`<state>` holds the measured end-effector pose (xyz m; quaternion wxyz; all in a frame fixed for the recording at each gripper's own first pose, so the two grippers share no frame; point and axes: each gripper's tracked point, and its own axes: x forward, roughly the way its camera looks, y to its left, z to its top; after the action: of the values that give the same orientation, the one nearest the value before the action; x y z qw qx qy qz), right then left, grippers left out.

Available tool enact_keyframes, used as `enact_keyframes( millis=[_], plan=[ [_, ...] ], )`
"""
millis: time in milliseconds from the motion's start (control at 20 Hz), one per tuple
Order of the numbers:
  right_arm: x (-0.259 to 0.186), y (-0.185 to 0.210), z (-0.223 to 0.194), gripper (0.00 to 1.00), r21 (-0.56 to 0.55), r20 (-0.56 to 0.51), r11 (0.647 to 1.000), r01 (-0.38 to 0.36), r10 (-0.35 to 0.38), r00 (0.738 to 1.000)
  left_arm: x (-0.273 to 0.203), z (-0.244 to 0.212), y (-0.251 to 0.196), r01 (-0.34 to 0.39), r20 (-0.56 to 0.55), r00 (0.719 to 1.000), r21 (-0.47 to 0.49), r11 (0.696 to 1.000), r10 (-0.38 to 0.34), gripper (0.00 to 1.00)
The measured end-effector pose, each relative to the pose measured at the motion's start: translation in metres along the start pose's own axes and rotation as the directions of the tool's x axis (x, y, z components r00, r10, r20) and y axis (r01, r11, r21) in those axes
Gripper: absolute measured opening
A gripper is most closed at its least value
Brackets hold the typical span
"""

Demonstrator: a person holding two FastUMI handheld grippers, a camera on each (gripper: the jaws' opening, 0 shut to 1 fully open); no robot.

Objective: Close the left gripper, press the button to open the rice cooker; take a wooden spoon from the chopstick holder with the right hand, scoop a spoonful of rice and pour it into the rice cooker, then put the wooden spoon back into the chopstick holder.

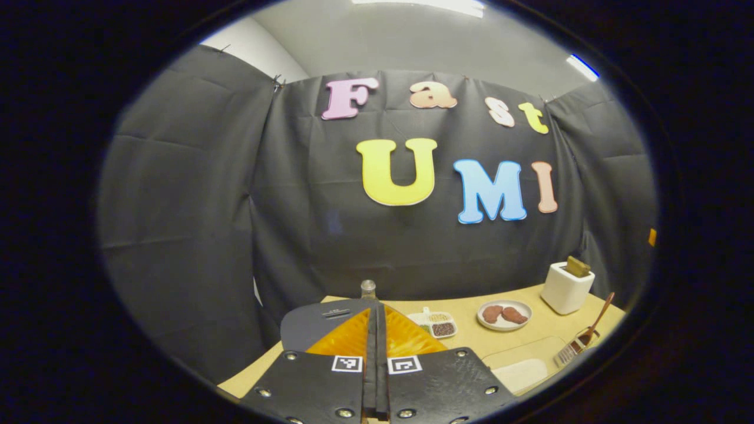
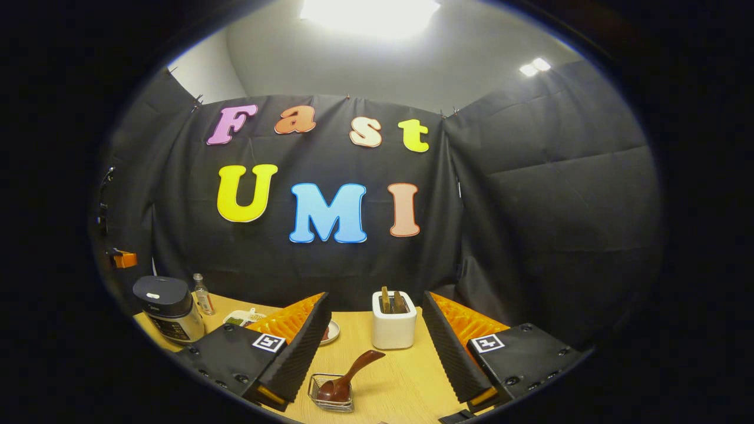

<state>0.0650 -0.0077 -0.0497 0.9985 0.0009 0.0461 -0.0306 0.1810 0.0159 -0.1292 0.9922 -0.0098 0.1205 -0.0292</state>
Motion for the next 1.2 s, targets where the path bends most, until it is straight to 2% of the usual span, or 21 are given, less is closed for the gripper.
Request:
enact_keyframes(
  millis=[300, 600, 900, 1050, 1100, 1200],
  plan=[
    [0.007, 0.015, -0.001, 0.97, -0.031, -0.017, 0.999, 0.011, -0.012, 1.000, 0.032, -0.059, 0.004, 0.019, -0.115, 0.993, -0.032, 0.999, -0.023, 0.01],
    [0.009, 0.020, -0.003, 0.97, -0.051, -0.027, 0.998, 0.026, -0.027, 0.999, 0.045, -0.096, 0.001, 0.021, -0.188, 0.982, -0.062, 0.998, -0.032, 0.01],
    [0.012, 0.029, -0.005, 0.97, -0.057, -0.036, 0.998, 0.009, -0.011, 0.999, 0.039, -0.108, 0.000, -0.013, -0.196, 0.981, -0.060, 0.998, 0.001, 0.02],
    [0.013, 0.036, -0.002, 0.99, -0.046, -0.030, 0.999, -0.013, 0.011, 0.999, 0.038, -0.114, -0.002, 0.001, -0.240, 0.971, -0.083, 0.997, -0.021, 0.00],
    [0.015, 0.040, 0.000, 0.98, -0.042, -0.024, 0.999, -0.024, 0.023, 0.999, 0.039, -0.112, -0.003, 0.002, -0.247, 0.969, -0.085, 0.996, -0.023, 0.02],
    [0.016, 0.045, 0.003, 0.98, -0.039, -0.012, 0.998, -0.043, 0.042, 0.999, 0.038, -0.107, 0.000, -0.003, -0.221, 0.975, -0.052, 0.999, -0.009, 0.02]
  ],
)
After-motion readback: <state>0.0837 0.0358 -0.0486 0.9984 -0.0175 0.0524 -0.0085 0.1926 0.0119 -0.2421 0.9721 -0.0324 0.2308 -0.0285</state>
